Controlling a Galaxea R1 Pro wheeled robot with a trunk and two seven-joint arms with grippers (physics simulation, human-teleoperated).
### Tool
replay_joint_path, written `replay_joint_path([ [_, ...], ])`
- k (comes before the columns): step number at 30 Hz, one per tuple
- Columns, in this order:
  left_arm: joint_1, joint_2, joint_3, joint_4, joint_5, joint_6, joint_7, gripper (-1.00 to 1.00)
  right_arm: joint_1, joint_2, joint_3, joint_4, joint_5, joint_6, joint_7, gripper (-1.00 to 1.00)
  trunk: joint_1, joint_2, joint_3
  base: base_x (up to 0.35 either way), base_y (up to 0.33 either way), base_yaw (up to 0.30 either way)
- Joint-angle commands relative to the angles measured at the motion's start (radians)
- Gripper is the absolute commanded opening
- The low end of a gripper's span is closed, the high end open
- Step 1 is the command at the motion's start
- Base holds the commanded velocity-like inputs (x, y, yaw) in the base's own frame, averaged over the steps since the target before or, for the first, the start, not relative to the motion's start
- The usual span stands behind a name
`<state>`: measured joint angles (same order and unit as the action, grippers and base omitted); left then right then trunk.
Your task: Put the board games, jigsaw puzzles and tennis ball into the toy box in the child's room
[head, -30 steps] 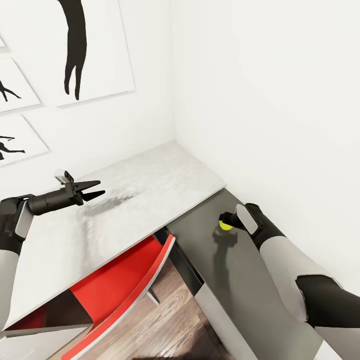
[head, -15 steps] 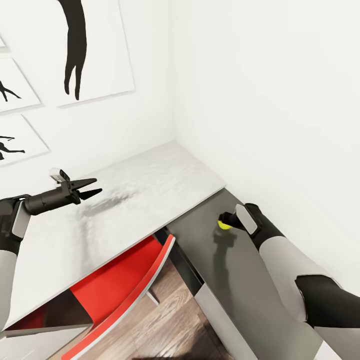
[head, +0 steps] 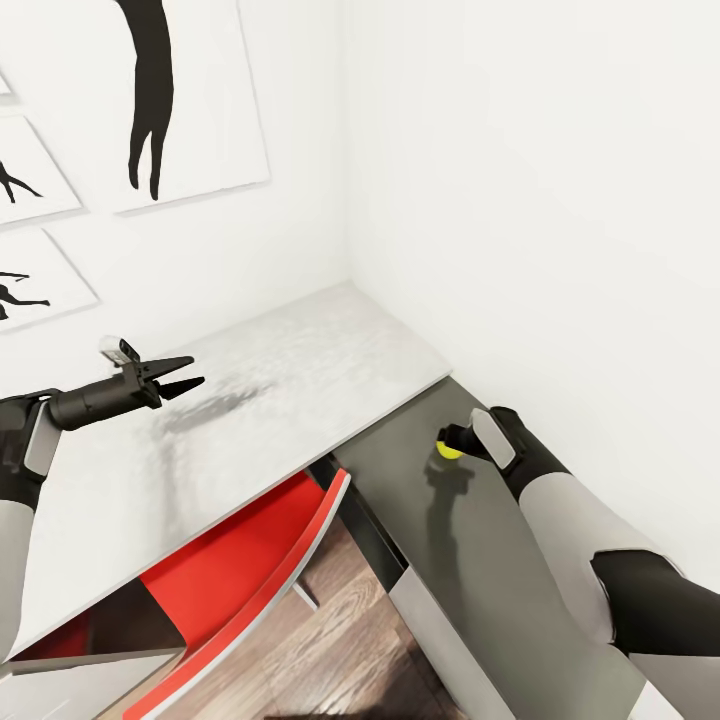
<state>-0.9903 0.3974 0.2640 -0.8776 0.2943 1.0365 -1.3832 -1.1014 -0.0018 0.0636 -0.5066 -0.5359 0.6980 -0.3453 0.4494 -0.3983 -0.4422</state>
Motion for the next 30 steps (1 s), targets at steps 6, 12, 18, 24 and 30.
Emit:
replay_joint_path([
  [6,-0.001,0.0,0.0,0.0,0.001,0.01,-0.002,1.0,-0.001,-0.001,0.005,-0.001,-0.015,0.001,-0.012,-1.0,0.001,-0.002,-0.002,0.0,0.0,0.0],
  [12,-0.001,0.0,0.0,-0.001,0.001,0.01,-0.002,1.0,-0.001,-0.001,0.005,-0.001,-0.015,0.003,-0.011,-1.0,0.001,-0.002,-0.002,0.0,0.0,0.0],
  [18,-0.001,0.0,0.0,0.0,0.0,0.01,-0.002,1.0,-0.001,-0.002,0.005,-0.001,-0.016,0.004,-0.007,-1.0,0.001,-0.002,-0.002,0.0,0.0,0.0],
  [24,-0.001,0.001,0.0,-0.001,0.0,0.01,-0.002,1.0,0.0,-0.003,0.005,-0.002,-0.016,0.004,-0.006,-1.0,0.001,-0.002,0.001,0.0,0.0,-0.013],
  [30,-0.001,0.002,0.001,-0.001,0.002,0.01,-0.002,1.0,0.001,-0.003,0.005,-0.02,-0.016,0.006,-0.005,-1.0,0.001,-0.002,0.009,0.0,0.0,-0.009],
])
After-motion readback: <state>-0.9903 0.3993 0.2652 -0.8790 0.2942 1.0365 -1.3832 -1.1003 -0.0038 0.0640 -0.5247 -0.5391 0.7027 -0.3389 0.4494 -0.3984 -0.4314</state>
